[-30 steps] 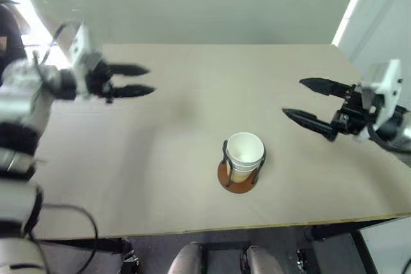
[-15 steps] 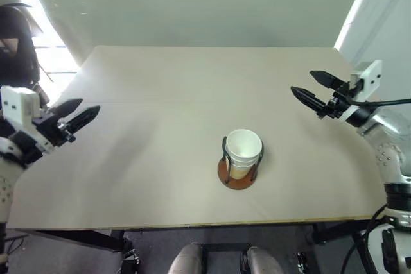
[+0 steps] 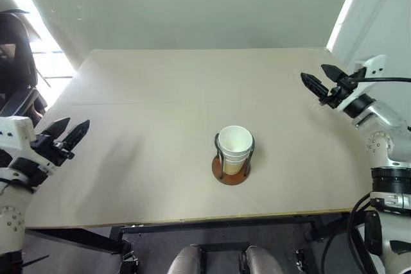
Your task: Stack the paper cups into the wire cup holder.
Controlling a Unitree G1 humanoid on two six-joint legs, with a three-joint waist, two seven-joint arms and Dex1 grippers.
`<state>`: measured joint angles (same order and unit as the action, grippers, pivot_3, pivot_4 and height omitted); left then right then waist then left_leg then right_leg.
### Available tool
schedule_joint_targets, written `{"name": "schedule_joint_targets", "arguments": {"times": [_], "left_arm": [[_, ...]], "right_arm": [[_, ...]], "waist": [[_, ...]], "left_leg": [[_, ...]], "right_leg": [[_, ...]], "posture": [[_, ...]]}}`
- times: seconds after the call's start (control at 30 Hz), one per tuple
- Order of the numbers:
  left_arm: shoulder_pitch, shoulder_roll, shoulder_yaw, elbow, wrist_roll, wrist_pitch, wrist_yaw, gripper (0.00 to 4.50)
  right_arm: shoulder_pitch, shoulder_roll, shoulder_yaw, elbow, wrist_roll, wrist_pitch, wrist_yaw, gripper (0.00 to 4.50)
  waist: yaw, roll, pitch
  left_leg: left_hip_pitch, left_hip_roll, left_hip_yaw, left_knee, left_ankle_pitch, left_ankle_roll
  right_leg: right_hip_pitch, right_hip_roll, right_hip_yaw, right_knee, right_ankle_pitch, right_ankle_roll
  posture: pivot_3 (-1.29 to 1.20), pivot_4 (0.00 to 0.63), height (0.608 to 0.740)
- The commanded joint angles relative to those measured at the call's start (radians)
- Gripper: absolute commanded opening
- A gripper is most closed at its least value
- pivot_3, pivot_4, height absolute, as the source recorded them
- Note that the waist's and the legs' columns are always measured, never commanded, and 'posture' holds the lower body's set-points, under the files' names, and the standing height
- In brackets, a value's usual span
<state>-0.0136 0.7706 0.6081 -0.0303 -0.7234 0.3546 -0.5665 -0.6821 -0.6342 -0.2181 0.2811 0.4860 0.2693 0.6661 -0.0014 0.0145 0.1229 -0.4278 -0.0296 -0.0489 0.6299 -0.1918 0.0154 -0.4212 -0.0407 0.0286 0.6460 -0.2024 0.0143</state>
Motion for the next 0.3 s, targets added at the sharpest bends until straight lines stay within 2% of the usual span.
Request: {"name": "schedule_joint_targets", "arguments": {"times": [0.03,0.3], "left_arm": [[-0.011,0.0,0.017,-0.033,0.003,0.017,0.0,2.76],[0.006,0.0,0.033,-0.047,0.006,0.052,-0.015,2.76]], "right_arm": [[-0.042,0.001,-0.028,0.001,-0.02,-0.038,-0.013,3.72],[-0.061,0.002,-0.029,0.037,-0.039,-0.045,0.0,3.72]], "waist": [[0.0,0.0,0.0],[0.0,0.0,0.0]], "left_leg": [[0.0,0.0,0.0,0.0,0.0,0.0],[-0.003,0.0,0.0,0.0,-0.003,-0.001]], "right_leg": [[0.0,0.0,0.0,0.0,0.0,0.0],[-0.002,0.0,-0.001,-0.002,-0.001,0.001]], "posture": [[0.0,0.15,0.74],[0.0,0.15,0.74]]}}
